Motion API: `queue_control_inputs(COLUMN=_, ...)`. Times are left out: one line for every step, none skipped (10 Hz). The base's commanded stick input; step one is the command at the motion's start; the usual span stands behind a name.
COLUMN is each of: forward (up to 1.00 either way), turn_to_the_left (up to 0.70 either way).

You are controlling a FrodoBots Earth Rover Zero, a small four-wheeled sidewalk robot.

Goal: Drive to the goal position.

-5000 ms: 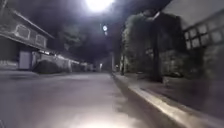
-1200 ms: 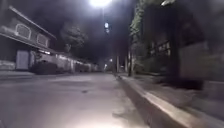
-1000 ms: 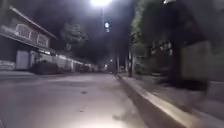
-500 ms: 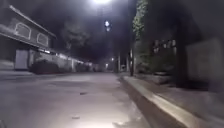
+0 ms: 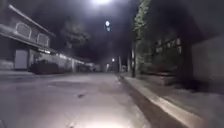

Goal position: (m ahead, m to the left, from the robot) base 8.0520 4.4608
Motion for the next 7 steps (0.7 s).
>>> queue_control_inputs(forward=0.5, turn_to_the_left=0.0)
queue_control_inputs(forward=0.5, turn_to_the_left=0.0)
queue_control_inputs(forward=0.5, turn_to_the_left=0.0)
queue_control_inputs(forward=0.5, turn_to_the_left=0.0)
queue_control_inputs(forward=0.5, turn_to_the_left=0.0)
queue_control_inputs(forward=0.5, turn_to_the_left=0.0)
queue_control_inputs(forward=0.5, turn_to_the_left=0.0)
